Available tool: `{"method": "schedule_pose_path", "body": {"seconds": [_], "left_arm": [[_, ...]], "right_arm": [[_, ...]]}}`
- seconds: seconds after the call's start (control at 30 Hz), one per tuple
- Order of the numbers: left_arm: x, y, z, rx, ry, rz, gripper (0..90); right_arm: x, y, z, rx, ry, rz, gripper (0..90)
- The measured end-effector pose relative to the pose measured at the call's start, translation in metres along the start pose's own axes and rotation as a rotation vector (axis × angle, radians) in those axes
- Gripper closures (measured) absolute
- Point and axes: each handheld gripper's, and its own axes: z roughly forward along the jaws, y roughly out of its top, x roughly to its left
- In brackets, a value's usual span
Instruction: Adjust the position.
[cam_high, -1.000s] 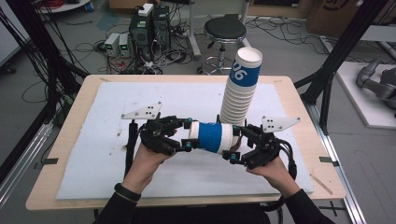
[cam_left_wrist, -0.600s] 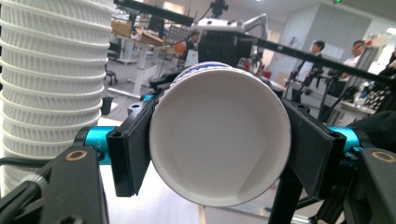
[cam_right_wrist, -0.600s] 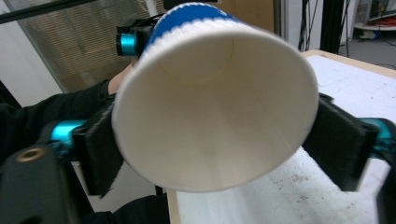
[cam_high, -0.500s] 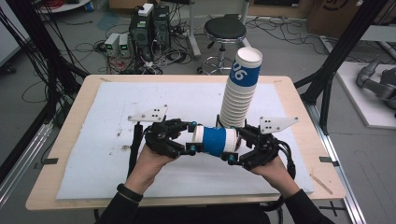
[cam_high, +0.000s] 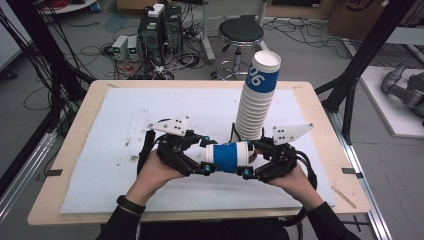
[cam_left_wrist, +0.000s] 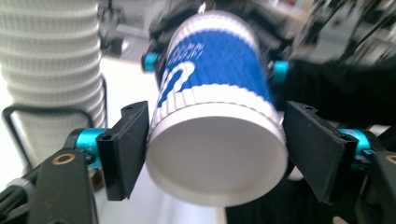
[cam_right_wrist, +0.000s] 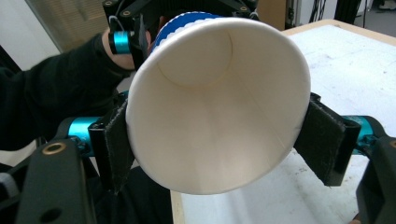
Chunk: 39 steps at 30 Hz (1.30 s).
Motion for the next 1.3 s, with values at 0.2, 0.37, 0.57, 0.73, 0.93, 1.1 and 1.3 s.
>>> {"method": "schedule_pose_path", "body": {"seconds": [0.2, 0.37, 0.57, 0.73, 0.93, 1.1, 1.3], "left_arm": [[-0.007, 0.007, 0.003, 0.175, 0.035, 0.057, 21.5], [-0.009, 0.006, 0.009, 0.224, 0.039, 0.062, 21.8], [-0.009, 0.003, 0.017, 0.276, 0.017, 0.073, 29.2], [-0.007, 0.0, 0.02, 0.276, 0.009, 0.071, 29.3], [-0.006, 0.002, 0.012, 0.2, -0.003, 0.087, 29.6], [-0.004, 0.004, -0.001, 0.117, 0.02, 0.094, 29.7], [-0.004, 0.003, -0.009, 0.014, 0.031, 0.084, 29.7]], "right_arm": [[0.0, 0.0, 0.002, 0.068, -0.008, -0.018, 22.2], [0.002, 0.001, 0.007, 0.125, -0.002, -0.031, 22.2], [0.003, 0.001, 0.01, 0.158, 0.005, -0.041, 22.2], [0.004, 0.001, 0.01, 0.15, -0.003, -0.046, 18.6], [0.004, 0.003, 0.005, 0.098, 0.012, -0.03, 17.5], [0.003, 0.005, -0.003, 0.039, 0.002, -0.02, 13.6], [0.001, 0.005, -0.008, -0.007, -0.031, 0.009, 13.5]]}}
